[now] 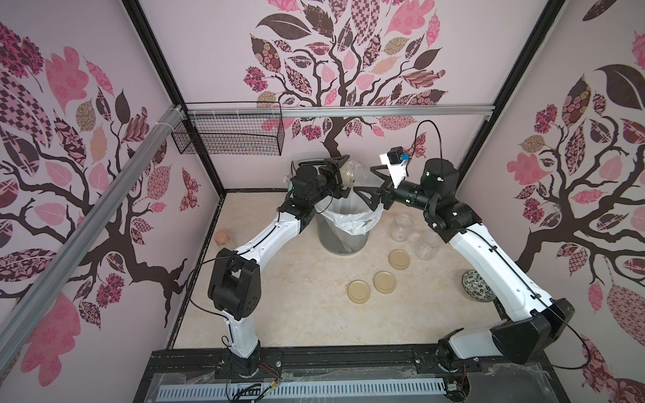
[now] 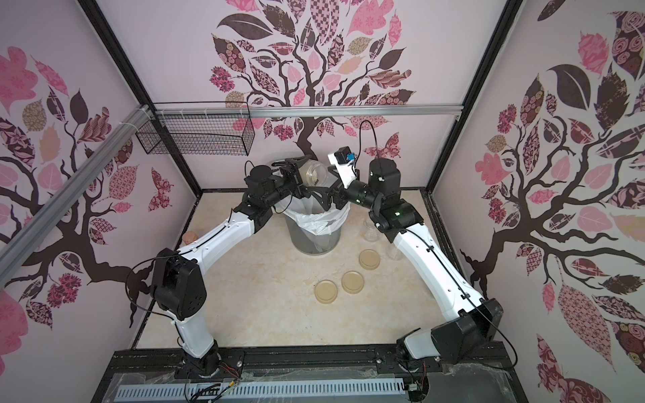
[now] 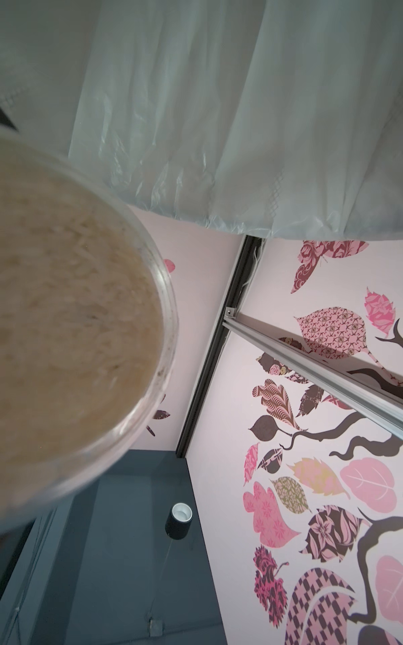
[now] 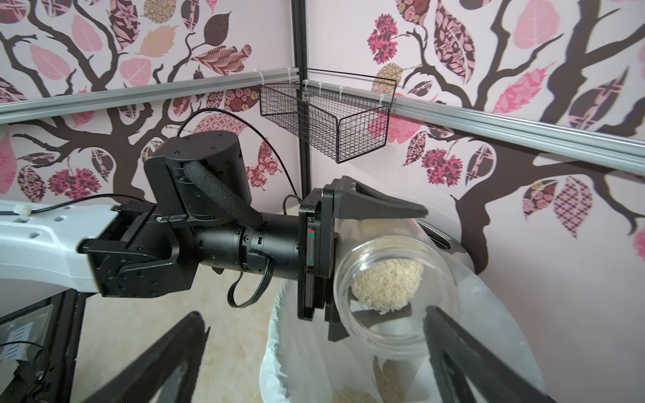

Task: Empty moldy rice from jars
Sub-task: Pour the moldy rice from the jar into the trash bin.

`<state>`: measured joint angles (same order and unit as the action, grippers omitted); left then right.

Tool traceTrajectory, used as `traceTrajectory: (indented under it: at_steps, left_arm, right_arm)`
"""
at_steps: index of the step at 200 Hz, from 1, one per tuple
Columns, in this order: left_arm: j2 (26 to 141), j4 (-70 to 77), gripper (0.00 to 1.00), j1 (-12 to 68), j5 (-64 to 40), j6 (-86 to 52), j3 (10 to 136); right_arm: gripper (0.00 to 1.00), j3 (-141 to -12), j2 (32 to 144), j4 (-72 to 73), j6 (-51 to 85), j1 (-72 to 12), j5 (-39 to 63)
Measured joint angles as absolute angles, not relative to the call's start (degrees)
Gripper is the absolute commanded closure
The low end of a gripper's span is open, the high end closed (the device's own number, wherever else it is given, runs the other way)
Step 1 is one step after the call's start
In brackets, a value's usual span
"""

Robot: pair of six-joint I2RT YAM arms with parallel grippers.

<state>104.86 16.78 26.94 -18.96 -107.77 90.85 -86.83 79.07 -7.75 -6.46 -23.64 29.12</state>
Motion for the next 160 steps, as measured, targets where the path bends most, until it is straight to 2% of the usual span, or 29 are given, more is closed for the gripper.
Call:
traceTrajectory:
  at_steps: [89, 160]
  left_arm:
    - [104.9, 2.0, 0.29, 25.1, -18.1, -90.3, 93.9]
    - [104.9, -6.1, 0.3, 25.0, -16.7, -78.5, 99.6]
  right_arm:
    - [0.01, -66.7, 58.5, -11.2, -1.8, -23.0, 13.5]
    - [0.01, -55.1, 47.9, -14.9, 4.8, -23.0, 10.7]
